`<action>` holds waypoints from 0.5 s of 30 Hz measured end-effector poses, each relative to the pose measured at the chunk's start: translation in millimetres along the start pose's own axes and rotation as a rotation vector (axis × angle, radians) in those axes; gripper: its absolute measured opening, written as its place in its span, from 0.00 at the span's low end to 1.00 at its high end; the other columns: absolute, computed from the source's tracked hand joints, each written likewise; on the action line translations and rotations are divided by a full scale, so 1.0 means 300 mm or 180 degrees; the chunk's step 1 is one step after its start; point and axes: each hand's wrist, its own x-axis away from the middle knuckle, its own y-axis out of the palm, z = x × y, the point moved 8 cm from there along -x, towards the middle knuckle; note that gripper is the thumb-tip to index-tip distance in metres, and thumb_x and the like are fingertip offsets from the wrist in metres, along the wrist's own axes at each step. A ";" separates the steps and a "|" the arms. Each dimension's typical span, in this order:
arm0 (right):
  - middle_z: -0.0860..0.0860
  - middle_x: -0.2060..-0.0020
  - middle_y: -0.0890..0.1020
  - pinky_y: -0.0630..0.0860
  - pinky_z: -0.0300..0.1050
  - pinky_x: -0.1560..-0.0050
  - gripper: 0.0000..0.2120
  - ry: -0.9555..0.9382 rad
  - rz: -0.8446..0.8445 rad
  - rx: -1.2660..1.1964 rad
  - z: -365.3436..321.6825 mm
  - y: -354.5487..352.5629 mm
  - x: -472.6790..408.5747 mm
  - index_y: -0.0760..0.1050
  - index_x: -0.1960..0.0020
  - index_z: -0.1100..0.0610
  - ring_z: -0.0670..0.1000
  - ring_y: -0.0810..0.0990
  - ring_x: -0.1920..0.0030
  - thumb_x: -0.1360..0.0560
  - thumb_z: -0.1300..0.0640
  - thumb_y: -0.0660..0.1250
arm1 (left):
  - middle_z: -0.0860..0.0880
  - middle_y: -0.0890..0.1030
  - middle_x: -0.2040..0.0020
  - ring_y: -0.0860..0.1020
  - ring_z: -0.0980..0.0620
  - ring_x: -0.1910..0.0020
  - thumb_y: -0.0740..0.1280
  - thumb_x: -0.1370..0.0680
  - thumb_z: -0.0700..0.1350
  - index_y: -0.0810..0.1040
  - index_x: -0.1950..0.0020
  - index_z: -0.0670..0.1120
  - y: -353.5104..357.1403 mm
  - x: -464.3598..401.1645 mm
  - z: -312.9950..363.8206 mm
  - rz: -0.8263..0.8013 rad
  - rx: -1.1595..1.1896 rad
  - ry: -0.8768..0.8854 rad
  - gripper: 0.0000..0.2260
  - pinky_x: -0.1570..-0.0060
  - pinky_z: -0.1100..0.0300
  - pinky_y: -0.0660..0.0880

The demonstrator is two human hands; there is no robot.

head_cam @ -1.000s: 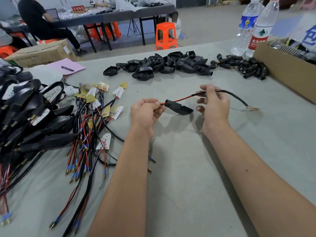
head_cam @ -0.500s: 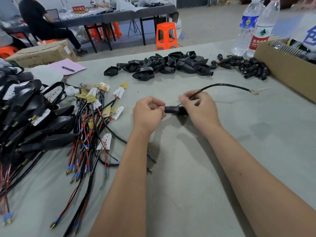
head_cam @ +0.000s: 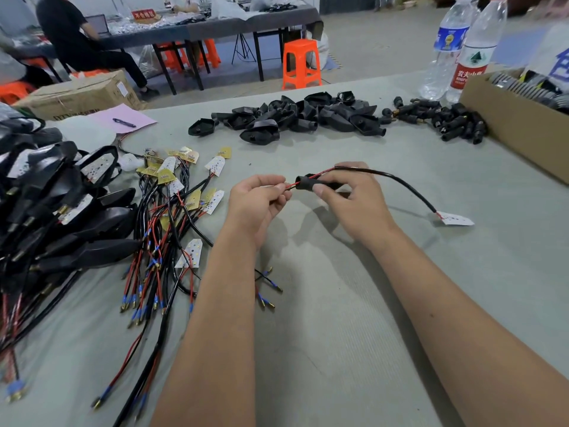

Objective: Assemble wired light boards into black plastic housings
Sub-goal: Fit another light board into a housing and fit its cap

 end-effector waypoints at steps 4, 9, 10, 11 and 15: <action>0.52 0.56 0.87 0.82 0.56 0.41 0.06 0.0910 0.0433 -0.1314 0.086 -0.052 0.004 0.84 0.55 0.50 0.59 0.87 0.51 0.27 0.60 0.77 | 0.41 0.82 0.59 0.81 0.52 0.67 0.64 0.20 0.27 0.79 0.53 0.36 -0.005 -0.001 -0.003 0.0160 0.0055 -0.0011 0.08 0.63 0.67 0.79; 0.62 0.42 0.82 0.81 0.57 0.37 0.25 0.1394 0.1031 -0.2669 0.143 -0.079 0.016 0.73 0.39 0.61 0.61 0.84 0.41 0.31 0.71 0.79 | 0.41 0.81 0.58 0.80 0.51 0.65 0.64 0.20 0.27 0.79 0.53 0.37 -0.029 -0.001 -0.008 0.0296 -0.0031 -0.0057 0.08 0.63 0.67 0.79; 0.61 0.44 0.82 0.79 0.55 0.35 0.25 0.1437 0.1047 -0.2738 0.144 -0.077 0.016 0.72 0.38 0.59 0.60 0.83 0.42 0.30 0.71 0.78 | 0.41 0.81 0.59 0.80 0.51 0.64 0.64 0.21 0.27 0.79 0.53 0.37 -0.031 -0.001 -0.009 0.0312 -0.0086 -0.0049 0.08 0.63 0.67 0.79; 0.59 0.47 0.82 0.79 0.52 0.35 0.25 0.1459 0.1040 -0.2822 0.142 -0.074 0.016 0.72 0.38 0.57 0.58 0.83 0.44 0.29 0.72 0.77 | 0.42 0.81 0.60 0.80 0.51 0.65 0.64 0.21 0.27 0.79 0.53 0.37 -0.033 -0.001 -0.009 0.0336 -0.0136 -0.0038 0.08 0.63 0.67 0.79; 0.53 0.58 0.83 0.80 0.41 0.45 0.24 0.1403 0.0941 -0.3211 0.129 -0.064 0.009 0.73 0.37 0.58 0.52 0.84 0.55 0.27 0.75 0.73 | 0.42 0.81 0.61 0.81 0.52 0.66 0.65 0.21 0.27 0.79 0.54 0.38 -0.045 -0.001 -0.006 0.0435 -0.0296 0.0007 0.08 0.61 0.67 0.80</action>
